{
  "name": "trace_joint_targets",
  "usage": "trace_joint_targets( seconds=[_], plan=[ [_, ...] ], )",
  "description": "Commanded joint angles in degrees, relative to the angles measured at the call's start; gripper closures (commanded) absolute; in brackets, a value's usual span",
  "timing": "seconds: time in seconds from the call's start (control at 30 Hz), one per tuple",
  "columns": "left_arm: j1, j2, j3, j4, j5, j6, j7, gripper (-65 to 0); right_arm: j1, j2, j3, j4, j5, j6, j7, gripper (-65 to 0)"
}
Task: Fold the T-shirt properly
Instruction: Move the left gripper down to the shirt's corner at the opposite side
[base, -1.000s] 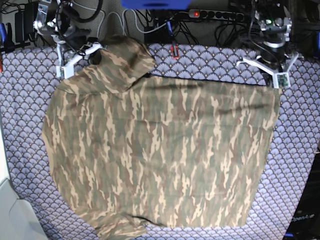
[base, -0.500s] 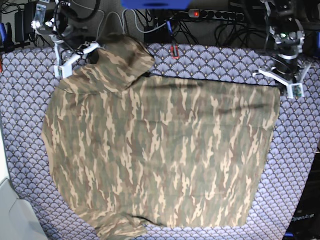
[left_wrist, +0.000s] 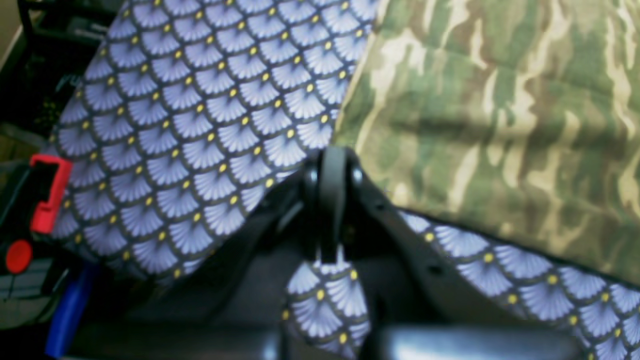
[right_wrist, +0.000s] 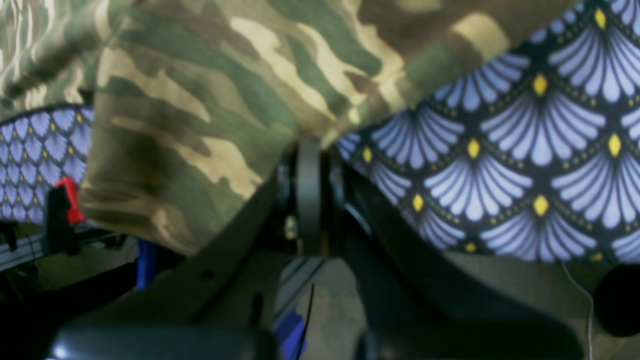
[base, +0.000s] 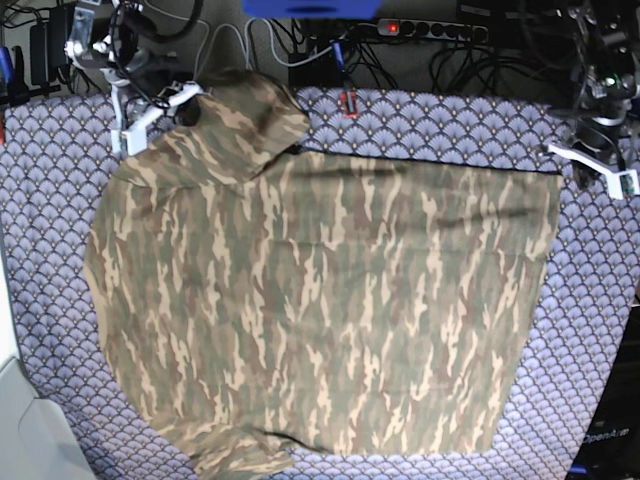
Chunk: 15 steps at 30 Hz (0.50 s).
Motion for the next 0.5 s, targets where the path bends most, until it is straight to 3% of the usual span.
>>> trace_joint_targets(
  seconds=[0.0, 0.17, 0.47],
  plan=[
    [-0.4, -1.1, -0.2, -0.1, -0.9, 0.1, -1.2, -1.7, -0.1, 0.3, 0.1, 0.8, 0.8, 0.4, 0.5, 0.0],
    [-3.3, -1.4, -0.6, -4.9, -1.3, 0.1, -1.3, -13.9, -0.1, 0.3, 0.1, 0.8, 0.8, 0.4, 0.5, 0.0],
    [-5.9, -1.8, -2.4, -8.1, -1.4, 0.1, -1.0, -14.2, -0.1, 0.3, 0.0, 0.8, 0.8, 0.4, 0.5, 0.0]
  ],
)
